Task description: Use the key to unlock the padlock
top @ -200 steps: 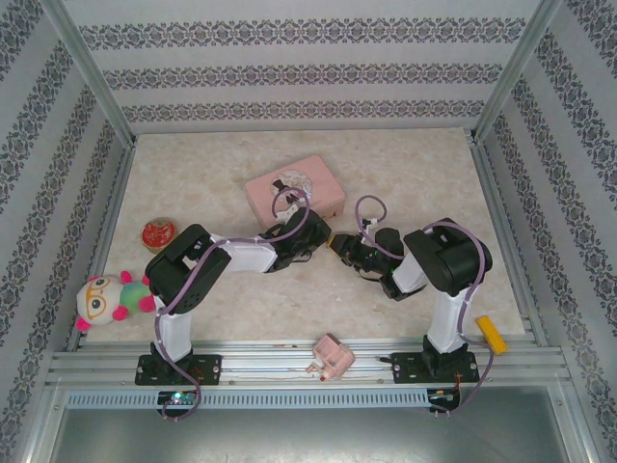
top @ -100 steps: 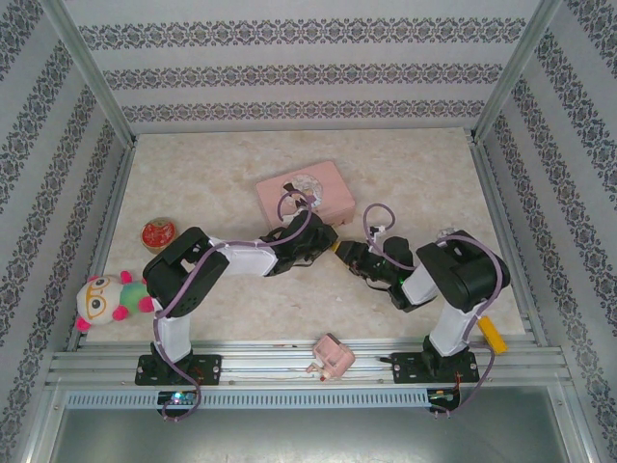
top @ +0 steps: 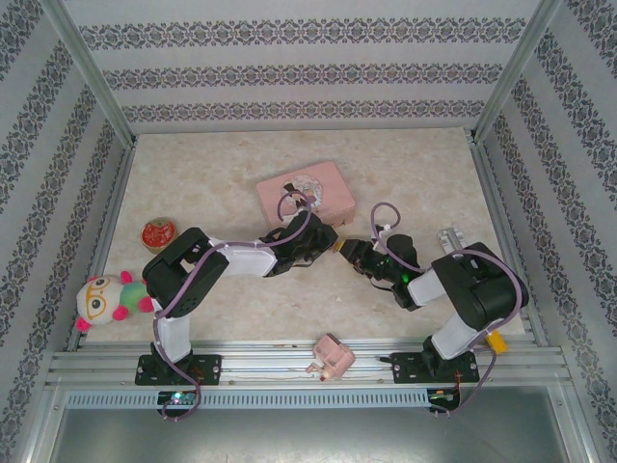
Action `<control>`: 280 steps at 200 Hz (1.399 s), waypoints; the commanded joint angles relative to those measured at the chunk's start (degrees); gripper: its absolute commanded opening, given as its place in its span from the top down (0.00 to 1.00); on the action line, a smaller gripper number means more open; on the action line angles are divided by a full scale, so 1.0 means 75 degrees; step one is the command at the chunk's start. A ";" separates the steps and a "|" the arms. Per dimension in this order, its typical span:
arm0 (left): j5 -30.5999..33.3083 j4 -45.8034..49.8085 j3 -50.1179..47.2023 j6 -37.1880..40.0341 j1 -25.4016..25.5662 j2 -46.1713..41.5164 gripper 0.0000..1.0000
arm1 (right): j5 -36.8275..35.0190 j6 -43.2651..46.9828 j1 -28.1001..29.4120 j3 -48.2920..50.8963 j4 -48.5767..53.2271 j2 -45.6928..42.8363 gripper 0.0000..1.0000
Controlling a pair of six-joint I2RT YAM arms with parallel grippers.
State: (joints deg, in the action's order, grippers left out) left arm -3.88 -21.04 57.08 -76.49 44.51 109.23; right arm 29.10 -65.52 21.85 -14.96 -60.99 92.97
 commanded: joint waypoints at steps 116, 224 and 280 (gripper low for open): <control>-0.1334 -0.0276 -0.0275 -0.0747 0.0124 0.0209 1.00 | -0.0296 0.1552 0.0017 -0.0970 0.4314 -0.1966 0.72; -0.1440 -0.0482 -0.0334 -0.0867 0.0124 0.0319 1.00 | -0.0259 0.1640 0.0204 -0.1350 0.4230 -0.1503 0.76; -0.1435 -0.0464 -0.0340 -0.0868 0.0112 0.0307 1.00 | -0.0224 0.1620 0.0250 -0.1455 0.4101 -0.1281 0.77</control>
State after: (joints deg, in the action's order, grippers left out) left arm -6.57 -25.19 56.10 -77.60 44.51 109.23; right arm 27.44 -54.17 22.79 -24.58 -28.97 82.65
